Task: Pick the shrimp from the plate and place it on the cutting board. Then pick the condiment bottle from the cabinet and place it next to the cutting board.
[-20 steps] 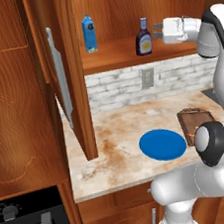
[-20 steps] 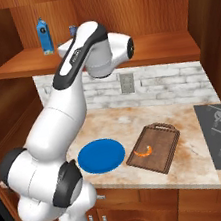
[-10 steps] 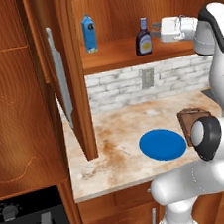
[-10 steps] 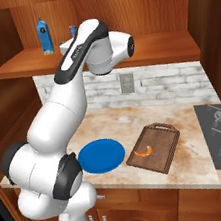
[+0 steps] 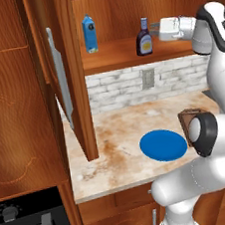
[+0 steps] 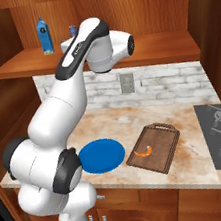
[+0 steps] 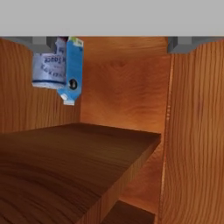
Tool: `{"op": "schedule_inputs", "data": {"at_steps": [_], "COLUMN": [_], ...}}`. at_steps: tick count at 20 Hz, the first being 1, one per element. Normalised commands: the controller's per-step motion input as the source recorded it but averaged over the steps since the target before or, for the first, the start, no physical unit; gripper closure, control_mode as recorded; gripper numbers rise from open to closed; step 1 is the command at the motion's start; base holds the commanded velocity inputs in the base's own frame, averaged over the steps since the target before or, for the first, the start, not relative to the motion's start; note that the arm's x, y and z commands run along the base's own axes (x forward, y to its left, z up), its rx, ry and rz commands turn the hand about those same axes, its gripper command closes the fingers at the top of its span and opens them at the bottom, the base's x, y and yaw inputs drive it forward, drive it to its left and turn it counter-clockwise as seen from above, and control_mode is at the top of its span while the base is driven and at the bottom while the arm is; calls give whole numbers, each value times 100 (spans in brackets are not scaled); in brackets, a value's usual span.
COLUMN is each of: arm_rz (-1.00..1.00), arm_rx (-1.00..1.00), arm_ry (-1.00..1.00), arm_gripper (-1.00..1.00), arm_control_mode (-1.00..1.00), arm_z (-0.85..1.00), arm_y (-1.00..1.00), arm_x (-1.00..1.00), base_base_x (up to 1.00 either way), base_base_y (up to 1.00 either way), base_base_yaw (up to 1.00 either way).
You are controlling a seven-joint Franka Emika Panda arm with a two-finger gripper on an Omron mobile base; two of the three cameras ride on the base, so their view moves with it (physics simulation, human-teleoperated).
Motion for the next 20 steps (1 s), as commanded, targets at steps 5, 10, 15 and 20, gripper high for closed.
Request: {"op": "schedule_inputs", "data": {"at_steps": [5,10,15,20], "arm_rz": [0,0,0,0], "arm_rx": [3,2,0,0], "arm_ry": [2,1,0,0], "arm_gripper": [-100,-100,-100,-100], "arm_control_mode": [-100,-100,-100,-100], "arm_z": [0,0,0,0], "arm_y": [0,0,0,-2], "arm_x": [12,12,13,11], "base_base_x": [0,0,0,0], "base_base_y": [0,0,0,0], "base_base_yaw": [0,0,0,0]}}
